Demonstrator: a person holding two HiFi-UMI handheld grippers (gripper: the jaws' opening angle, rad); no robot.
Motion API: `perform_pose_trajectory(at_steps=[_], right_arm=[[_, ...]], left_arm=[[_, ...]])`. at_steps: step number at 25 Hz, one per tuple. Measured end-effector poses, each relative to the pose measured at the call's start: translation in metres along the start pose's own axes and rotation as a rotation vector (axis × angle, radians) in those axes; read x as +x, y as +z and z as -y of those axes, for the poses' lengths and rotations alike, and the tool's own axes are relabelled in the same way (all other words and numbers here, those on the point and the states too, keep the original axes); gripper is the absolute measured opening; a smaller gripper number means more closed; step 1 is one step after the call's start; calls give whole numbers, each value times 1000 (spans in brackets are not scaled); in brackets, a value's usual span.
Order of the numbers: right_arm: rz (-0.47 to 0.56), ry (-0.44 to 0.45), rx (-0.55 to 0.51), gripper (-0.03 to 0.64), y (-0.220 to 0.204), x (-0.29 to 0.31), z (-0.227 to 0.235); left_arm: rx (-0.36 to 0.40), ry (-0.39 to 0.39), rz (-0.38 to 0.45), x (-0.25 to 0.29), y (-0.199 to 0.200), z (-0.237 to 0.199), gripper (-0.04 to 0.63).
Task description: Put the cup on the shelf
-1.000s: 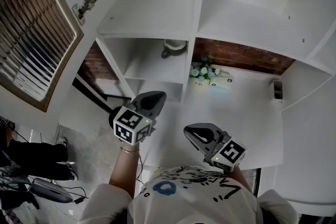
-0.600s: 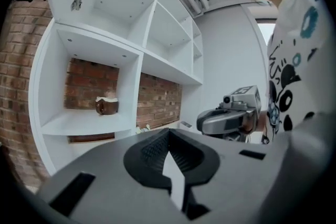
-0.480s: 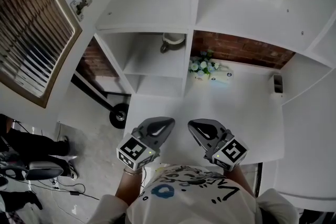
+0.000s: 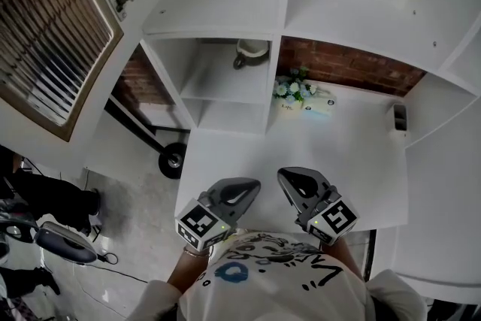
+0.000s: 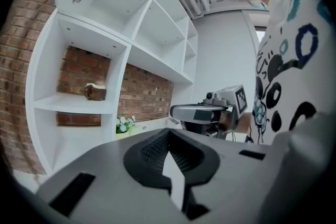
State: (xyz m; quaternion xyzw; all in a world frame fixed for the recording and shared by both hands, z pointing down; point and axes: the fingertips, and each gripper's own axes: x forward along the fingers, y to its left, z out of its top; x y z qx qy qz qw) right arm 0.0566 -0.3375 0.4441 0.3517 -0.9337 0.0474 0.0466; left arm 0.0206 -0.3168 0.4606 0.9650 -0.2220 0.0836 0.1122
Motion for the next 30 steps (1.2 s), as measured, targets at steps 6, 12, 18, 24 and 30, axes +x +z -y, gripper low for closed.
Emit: perform_pose_trajectory(at_steps=[6,12,18,24,30], right_arm=[[-8,-43,-50,26,9,-3,-5],[1,-48,-50,26,12,-3,-9],[1,-79,-24,26,11,-5,-6],[-6,-64,-25,26,11,-8,-11],[-1,-52,-21,26,12,-8,-14]], left_arm=[[15,-2,-3,-2,2,5,15],[16,13,-12,-5,-2,3,15],[17,26,-44,-7,-7,3,15],[8,37,-38,-8,-6,3,15],[-14,39,-33,-10,-8,1,15]])
